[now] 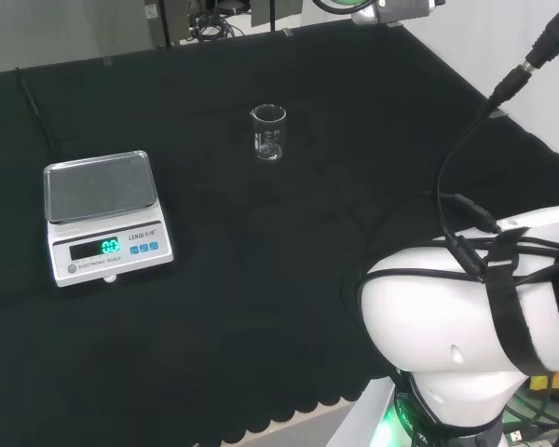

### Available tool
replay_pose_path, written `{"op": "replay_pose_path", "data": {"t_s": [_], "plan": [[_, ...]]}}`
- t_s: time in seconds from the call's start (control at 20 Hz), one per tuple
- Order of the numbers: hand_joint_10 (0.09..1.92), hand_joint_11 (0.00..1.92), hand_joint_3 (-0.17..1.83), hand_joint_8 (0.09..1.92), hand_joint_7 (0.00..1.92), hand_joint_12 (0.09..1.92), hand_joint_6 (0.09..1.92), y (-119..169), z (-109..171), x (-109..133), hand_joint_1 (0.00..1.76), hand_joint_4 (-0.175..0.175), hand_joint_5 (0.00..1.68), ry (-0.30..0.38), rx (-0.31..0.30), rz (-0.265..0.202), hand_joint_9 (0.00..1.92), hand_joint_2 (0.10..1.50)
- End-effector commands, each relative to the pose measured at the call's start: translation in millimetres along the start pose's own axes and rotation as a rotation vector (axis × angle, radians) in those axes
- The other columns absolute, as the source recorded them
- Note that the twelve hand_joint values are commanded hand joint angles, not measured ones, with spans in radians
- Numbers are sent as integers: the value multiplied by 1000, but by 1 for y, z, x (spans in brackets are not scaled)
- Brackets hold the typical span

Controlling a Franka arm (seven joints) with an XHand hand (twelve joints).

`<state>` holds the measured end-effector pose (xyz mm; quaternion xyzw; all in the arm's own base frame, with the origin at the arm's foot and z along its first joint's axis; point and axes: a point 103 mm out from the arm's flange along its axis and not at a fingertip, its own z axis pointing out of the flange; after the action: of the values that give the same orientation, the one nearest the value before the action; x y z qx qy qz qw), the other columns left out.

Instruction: Pick up the beaker.

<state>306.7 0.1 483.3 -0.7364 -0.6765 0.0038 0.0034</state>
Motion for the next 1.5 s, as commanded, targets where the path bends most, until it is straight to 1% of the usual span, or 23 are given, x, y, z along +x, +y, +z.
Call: {"op": "replay_pose_path", "data": {"t_s": [0.05,0.1,0.2,0.4,0.5,0.7,0.85,1.15,1.35,1.5], "plan": [[778,13,442,643,54,1440,130,0,1,-1,339,11,28,-11,-13,1,214,569],[798,6,375,652,45,1468,87,0,1,-2,335,12,44,-13,-14,1,203,601],[817,1,308,661,37,1491,87,0,1,-2,333,12,59,-12,-13,3,193,634],[823,0,282,663,34,1496,87,2,2,-3,332,12,64,-12,-15,9,189,646],[823,0,279,663,33,1496,87,9,6,-5,332,12,64,-5,-5,12,189,647],[823,0,274,662,30,1494,87,45,26,-16,333,12,64,15,29,24,189,650],[823,0,264,661,25,1486,87,73,45,-22,335,12,63,7,52,25,185,654],[822,0,234,660,9,1454,87,132,76,-35,341,10,60,13,78,21,170,669],[823,0,222,658,1,1434,87,172,98,-39,343,10,54,9,99,5,163,675],[825,0,211,646,0,1417,87,201,123,-31,345,10,47,3,134,-17,159,680]]}}
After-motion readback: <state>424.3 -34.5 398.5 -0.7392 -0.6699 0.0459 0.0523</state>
